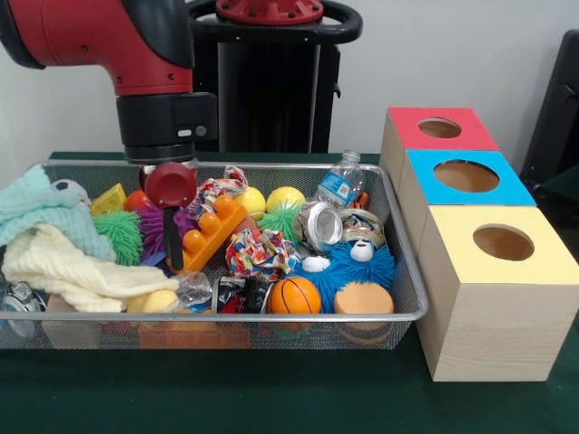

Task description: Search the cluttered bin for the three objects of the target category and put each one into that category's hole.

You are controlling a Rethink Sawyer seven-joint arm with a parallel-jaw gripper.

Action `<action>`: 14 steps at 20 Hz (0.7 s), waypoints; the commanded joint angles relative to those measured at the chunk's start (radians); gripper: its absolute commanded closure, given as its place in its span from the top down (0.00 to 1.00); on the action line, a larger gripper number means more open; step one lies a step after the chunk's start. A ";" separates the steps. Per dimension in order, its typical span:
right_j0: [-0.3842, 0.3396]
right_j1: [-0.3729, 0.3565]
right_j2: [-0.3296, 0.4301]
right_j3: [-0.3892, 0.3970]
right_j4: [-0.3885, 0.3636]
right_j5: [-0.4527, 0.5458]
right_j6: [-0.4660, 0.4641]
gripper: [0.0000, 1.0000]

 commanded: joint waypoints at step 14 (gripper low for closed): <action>-0.069 0.116 0.048 -0.033 -0.164 -0.031 -0.141 1.00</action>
